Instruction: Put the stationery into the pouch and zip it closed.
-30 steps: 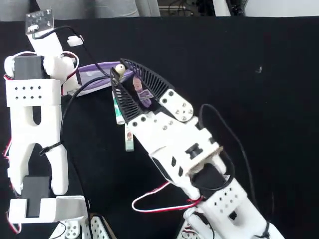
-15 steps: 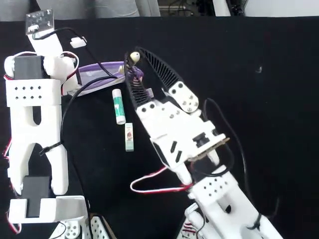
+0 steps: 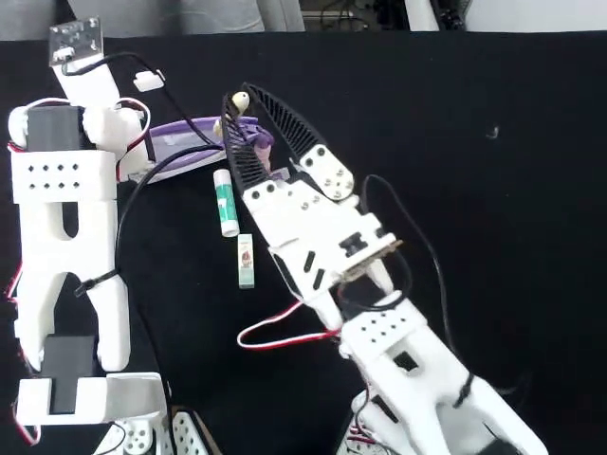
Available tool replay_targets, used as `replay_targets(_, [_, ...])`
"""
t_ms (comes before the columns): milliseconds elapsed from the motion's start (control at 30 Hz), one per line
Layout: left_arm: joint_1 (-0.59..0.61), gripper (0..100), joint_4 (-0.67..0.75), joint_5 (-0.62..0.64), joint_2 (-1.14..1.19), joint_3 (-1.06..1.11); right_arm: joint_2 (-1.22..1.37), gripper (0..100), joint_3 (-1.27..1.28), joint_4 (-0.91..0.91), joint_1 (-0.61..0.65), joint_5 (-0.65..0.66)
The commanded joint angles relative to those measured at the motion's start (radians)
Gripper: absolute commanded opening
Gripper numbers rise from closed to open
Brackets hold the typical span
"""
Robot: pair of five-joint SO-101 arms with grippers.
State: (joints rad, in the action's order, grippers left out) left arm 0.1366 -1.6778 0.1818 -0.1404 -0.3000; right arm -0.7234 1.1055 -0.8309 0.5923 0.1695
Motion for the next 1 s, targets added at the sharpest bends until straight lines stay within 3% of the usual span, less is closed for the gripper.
replay_targets(0, [-0.010, 3, -0.008, 0.003, -0.031, -0.058, 0.090, 1.1, -0.035, -0.104, -0.006, -0.005])
replay_targets(267, [-0.008, 3, -0.008, 0.002, -0.031, -0.058, 0.285, 2.6, -0.036, -0.149, 0.077, -0.002])
replay_targets(500, [-0.008, 3, -0.008, 0.002, -0.031, -0.058, 0.357, 26.0, -0.036, -0.255, 0.071, 0.002])
replay_targets(700, [0.005, 3, -0.006, 0.002, -0.031, -0.058, 0.335, 25.9, -0.038, -0.250, 0.064, -0.003])
replay_targets(800, [0.051, 3, 0.003, 0.006, -0.031, -0.058, 0.246, 25.9, -0.042, -0.135, 0.066, -0.011])
replay_targets(967, [0.101, 3, 0.021, 0.005, -0.031, -0.056, 0.015, 25.9, -0.120, 0.259, 0.061, -0.157])
